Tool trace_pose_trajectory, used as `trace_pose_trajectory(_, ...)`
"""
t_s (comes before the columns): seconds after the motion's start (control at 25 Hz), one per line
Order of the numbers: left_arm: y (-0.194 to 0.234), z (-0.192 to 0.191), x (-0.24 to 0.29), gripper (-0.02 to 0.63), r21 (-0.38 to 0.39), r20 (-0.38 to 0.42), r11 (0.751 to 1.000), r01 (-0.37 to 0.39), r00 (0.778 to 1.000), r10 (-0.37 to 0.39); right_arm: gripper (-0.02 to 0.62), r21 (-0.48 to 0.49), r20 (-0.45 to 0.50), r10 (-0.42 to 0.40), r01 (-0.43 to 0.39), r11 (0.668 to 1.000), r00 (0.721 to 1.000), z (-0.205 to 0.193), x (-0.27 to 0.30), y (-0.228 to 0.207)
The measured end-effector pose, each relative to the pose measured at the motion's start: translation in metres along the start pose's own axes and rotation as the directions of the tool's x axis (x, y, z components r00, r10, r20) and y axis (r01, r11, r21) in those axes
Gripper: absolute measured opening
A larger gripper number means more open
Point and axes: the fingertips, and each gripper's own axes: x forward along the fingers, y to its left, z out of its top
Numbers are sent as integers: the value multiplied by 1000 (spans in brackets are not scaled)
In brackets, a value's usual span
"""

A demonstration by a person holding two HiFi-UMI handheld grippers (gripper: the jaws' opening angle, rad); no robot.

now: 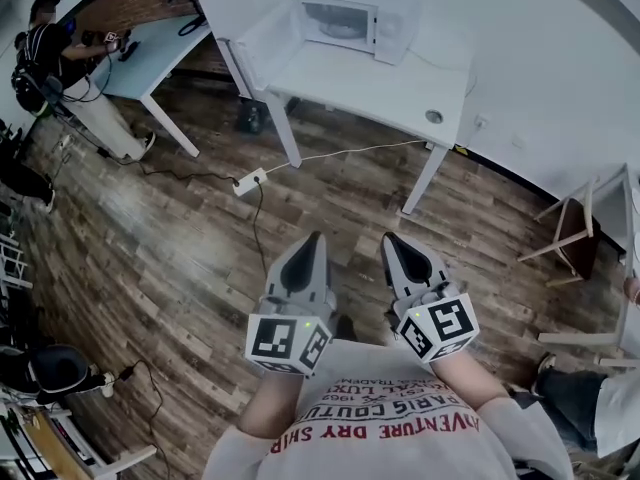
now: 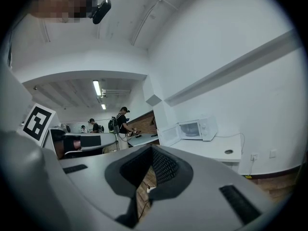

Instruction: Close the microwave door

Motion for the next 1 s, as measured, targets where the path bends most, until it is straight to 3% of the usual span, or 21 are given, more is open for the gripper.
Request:
trace_pose_trajectory(0.24,92,39,54,-3,5,-1,999,54,999,-54,6,-22,2,-56,56,998,998,18,98,13)
trace_pose_trajectory(0.48,154,60,92,-3,-11,8,997,78,997,-78,6,-60,-27,-108,106,993,994,24,160,11)
trace_pose_trajectory(0.72,188,49,124,-3,-52,-21,996,67,997,-68,6,-76,-70,-127,122,990,989,18,202,-8)
trace_pose_trajectory(1.0,212,39,180,-3,-42,-51,999,27,998,-29,6,-34,-72,-95,93,995,993,17,259,-48)
